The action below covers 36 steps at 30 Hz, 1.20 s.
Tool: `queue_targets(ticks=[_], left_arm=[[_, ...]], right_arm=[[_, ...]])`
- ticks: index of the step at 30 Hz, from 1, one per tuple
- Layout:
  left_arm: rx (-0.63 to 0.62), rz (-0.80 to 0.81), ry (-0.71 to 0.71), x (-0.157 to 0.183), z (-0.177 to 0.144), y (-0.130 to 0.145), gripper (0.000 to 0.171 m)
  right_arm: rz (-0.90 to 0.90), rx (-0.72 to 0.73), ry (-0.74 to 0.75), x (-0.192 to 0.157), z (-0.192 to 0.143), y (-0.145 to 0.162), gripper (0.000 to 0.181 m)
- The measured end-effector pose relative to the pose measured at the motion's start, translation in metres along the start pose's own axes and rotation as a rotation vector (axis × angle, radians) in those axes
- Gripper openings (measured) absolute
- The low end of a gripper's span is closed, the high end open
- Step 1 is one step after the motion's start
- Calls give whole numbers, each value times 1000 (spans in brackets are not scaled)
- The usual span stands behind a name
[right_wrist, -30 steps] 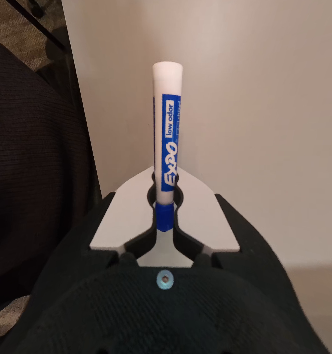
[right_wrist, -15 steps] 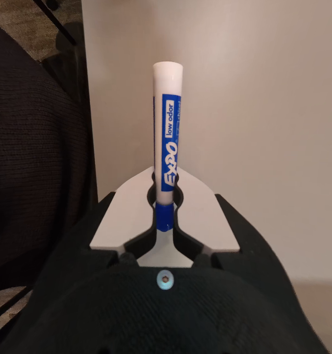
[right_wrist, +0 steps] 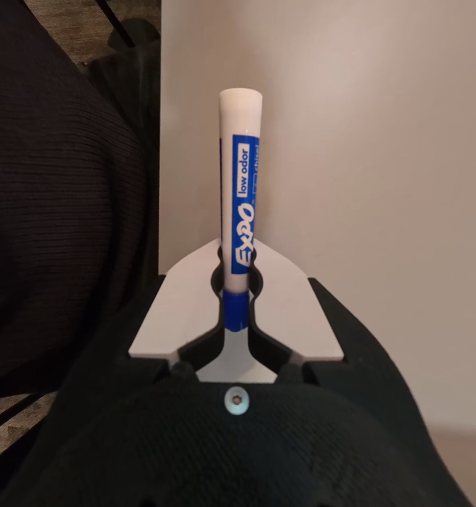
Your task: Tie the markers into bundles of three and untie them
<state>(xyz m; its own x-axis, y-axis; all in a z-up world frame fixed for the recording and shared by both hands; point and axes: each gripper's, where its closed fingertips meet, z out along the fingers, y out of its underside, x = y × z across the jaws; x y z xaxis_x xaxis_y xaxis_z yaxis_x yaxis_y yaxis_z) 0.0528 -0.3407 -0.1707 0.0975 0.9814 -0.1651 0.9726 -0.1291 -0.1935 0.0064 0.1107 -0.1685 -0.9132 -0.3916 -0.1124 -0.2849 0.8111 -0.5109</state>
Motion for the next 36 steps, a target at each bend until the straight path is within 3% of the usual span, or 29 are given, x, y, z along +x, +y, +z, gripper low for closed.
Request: queue_targets(ticks=[4, 7, 11, 17, 21, 26, 30, 36], left_arm=[[85, -49, 27, 3, -17, 4, 48], [74, -89, 28, 0, -22, 29, 57], [13, -92, -74, -24, -5, 65, 54], [-21, -76, -122, -26, 17, 73, 48], [-9, -74, -22, -8, 15, 68, 21], [119, -95, -181, -40, -9, 44, 37], [-14, -139, -202, -49, 9, 57, 39], [-100, -164, -193, -43, 24, 55, 42]], right_arm=[[19, 17, -4, 2, -2, 3, 14], [40, 22, -12, 4, -2, 5, 14], [36, 29, -16, 5, -2, 2, 14], [40, 30, -10, 7, -1, 0, 14], [37, 28, -6, 8, -1, -1, 14], [39, 28, -11, 8, 0, 0, 14], [27, 34, -17, 6, 0, -1, 14], [29, 42, -11, 6, -3, 1, 14]])
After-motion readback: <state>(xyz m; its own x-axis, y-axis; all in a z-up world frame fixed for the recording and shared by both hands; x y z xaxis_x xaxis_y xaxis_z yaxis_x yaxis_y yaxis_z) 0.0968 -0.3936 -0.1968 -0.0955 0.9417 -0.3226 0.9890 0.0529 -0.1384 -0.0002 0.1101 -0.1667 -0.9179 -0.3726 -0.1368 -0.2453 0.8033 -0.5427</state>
